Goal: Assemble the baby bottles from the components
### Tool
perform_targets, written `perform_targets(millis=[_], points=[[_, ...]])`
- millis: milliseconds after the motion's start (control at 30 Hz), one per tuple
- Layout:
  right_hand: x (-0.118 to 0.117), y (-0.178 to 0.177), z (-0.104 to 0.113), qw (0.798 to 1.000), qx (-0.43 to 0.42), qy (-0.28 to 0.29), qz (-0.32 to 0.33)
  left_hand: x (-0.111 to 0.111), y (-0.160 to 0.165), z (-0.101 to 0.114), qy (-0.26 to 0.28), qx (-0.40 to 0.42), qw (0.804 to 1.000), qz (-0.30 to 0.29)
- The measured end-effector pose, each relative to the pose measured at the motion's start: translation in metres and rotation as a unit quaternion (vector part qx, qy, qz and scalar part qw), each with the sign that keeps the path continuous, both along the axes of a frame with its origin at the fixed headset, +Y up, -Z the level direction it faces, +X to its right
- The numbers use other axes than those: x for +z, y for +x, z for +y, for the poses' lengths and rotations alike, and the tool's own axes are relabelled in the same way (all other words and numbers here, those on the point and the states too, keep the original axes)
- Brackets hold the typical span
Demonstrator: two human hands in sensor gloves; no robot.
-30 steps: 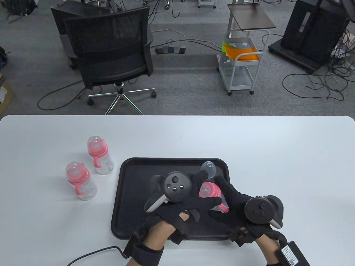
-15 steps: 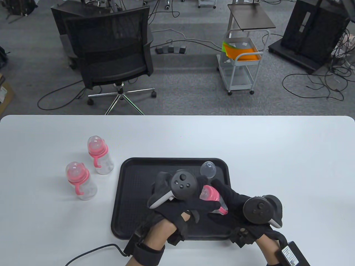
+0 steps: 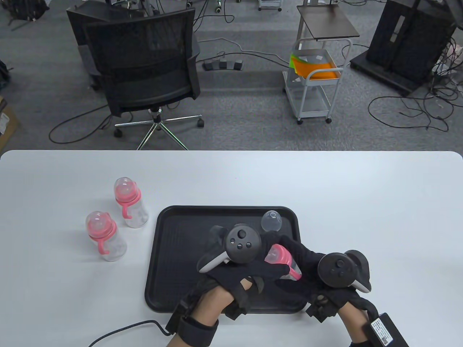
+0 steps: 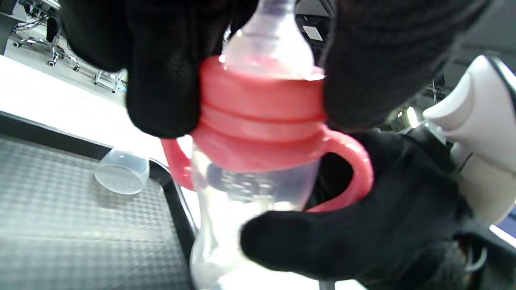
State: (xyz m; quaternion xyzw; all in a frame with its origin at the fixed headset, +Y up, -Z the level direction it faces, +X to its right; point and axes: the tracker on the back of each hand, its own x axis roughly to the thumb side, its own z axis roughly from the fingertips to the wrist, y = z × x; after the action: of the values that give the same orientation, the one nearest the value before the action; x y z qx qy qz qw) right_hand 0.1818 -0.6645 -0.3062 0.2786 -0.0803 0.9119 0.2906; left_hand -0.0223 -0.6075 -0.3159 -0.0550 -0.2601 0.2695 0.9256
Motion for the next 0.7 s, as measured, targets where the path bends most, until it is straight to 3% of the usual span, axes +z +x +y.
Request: perform_targets(millis=[167, 400, 467, 600, 700], points=[[0.003, -0.001, 0.0, 0.999, 0.009, 0.022, -0.037, 0.01, 0.017, 0.008, 0.073, -0.065, 0.995, 0.002], [-0.003, 0.009, -0.001, 1.0, 0.004, 0.001, -0.022, 0.006, 0.026, 0.008, 0.088, -0.095, 0.991, -0.045], [-0.007, 0.014, -0.002, 1.0, -0.007, -0.007, -0.023, 0.001, 0.021, 0.007, 0.062, -0.076, 0.994, -0.042], [-0.017, 0.036, 0.002, 0.996, -0.054, -0.006, -0.069, -0.007, -0.002, 0.014, 0.055, 0.057, 0.997, 0.007], [-0.022, 0.061, 0.004, 0.986, -0.107, -0.012, -0.125, -0.015, -0.011, 0.017, 0.047, 0.059, 0.996, 0.045]])
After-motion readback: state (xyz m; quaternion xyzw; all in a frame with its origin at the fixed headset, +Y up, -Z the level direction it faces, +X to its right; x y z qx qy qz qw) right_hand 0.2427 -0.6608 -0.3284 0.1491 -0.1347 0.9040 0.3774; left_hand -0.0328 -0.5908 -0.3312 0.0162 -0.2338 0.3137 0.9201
